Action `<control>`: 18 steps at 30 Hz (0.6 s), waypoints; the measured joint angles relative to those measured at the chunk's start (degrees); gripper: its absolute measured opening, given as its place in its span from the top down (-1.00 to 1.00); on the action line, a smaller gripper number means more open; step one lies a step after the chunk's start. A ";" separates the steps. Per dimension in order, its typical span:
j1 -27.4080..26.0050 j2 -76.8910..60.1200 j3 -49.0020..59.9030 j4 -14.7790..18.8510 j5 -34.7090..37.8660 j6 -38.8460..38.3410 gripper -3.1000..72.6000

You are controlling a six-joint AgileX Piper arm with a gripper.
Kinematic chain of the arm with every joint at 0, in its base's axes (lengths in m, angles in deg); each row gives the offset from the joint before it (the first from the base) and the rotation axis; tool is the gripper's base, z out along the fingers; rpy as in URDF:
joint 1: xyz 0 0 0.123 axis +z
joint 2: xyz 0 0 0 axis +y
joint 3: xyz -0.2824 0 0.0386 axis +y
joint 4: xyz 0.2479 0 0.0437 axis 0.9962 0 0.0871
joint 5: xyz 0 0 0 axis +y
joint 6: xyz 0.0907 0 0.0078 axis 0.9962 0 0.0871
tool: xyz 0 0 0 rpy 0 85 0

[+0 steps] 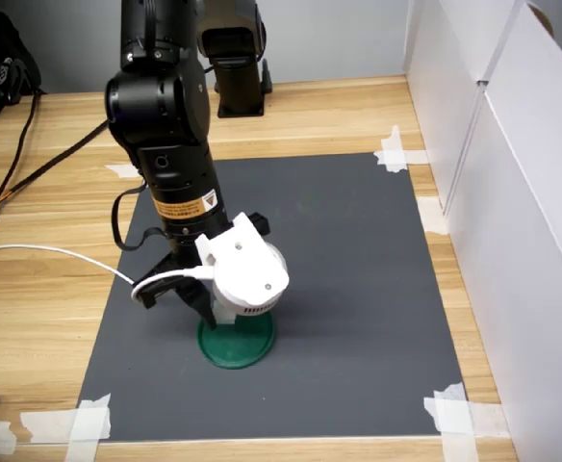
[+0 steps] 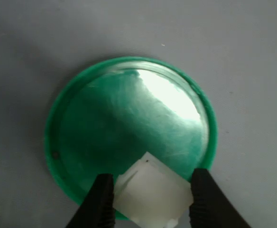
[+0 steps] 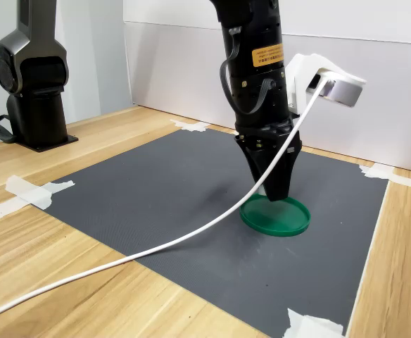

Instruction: Grasp a white terminal and put it in the green lid.

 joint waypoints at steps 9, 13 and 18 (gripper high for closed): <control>0.00 0.00 0.00 -0.84 -1.32 1.14 -0.21; 0.00 0.05 0.00 0.27 -1.75 2.09 -0.31; 0.00 0.05 0.00 1.38 -1.96 2.84 -0.32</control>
